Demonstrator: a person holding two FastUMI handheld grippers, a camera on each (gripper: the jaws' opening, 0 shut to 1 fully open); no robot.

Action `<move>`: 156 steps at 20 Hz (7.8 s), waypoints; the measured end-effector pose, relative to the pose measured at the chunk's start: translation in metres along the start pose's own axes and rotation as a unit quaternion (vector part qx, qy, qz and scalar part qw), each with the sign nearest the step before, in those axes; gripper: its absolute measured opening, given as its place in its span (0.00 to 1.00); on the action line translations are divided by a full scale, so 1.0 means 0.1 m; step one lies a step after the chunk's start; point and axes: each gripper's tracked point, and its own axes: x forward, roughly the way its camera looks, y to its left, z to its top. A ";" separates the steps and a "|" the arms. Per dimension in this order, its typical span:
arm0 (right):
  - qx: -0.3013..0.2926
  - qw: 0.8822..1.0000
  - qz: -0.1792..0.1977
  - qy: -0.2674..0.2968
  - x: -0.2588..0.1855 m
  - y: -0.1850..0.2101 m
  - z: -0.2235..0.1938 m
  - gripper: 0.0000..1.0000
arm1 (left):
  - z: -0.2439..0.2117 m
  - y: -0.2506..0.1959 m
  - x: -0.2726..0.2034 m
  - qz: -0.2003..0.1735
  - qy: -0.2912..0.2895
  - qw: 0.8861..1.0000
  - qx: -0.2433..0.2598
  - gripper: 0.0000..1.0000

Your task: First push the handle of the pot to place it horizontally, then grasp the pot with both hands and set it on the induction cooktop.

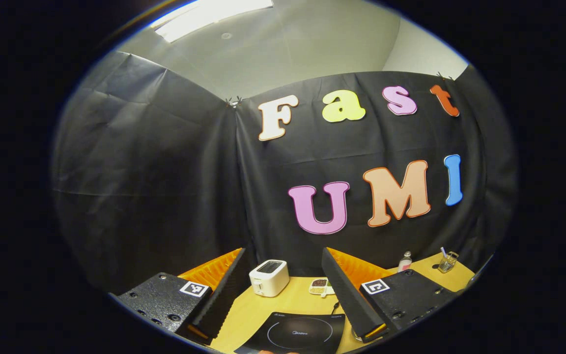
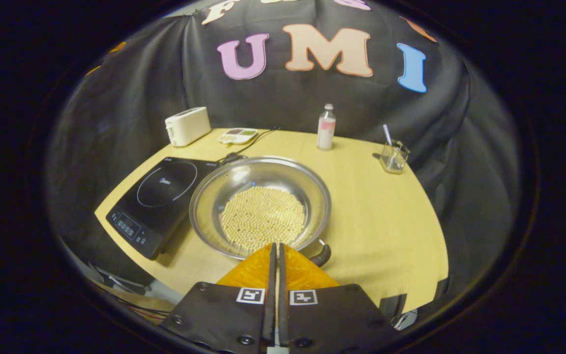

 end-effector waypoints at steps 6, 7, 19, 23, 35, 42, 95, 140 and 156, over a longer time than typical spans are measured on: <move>0.022 0.997 0.011 0.077 0.25 0.02 -0.38 0.05 | -0.08 0.14 -0.04 0.022 0.010 1.000 -0.002 1.00; 0.026 0.996 0.007 0.082 0.28 -0.01 -0.40 0.12 | -0.10 0.15 -0.05 0.025 0.012 1.000 -0.002 1.00; 0.094 0.990 -0.049 0.092 0.51 -0.62 -0.34 0.03 | -0.16 0.26 -0.06 0.052 0.020 0.998 0.004 0.97; 0.090 0.991 -0.058 0.085 0.65 -0.80 -0.18 0.03 | -0.18 0.30 -0.04 0.063 0.022 0.998 0.008 0.97; 0.073 0.992 -0.062 0.076 0.86 -0.97 0.08 0.02 | -0.36 0.34 0.02 0.074 0.045 0.996 0.009 0.97; 0.081 0.992 -0.071 0.060 0.71 -1.09 0.17 0.09 | -0.53 0.06 0.21 0.040 0.065 0.997 -0.014 1.00; 0.174 0.980 -0.094 0.029 0.74 -1.33 0.40 0.95 | -4.29 -2.05 0.16 -0.193 0.542 0.818 0.000 0.76; 0.139 0.982 -0.012 0.127 1.19 -1.16 0.10 0.54 | -4.09 -2.02 -0.24 -0.153 0.546 0.823 -0.005 0.65; 0.156 0.982 -0.052 0.087 0.85 -0.59 0.50 0.54 | -3.77 -1.47 0.13 -0.199 0.518 0.832 -0.002 0.67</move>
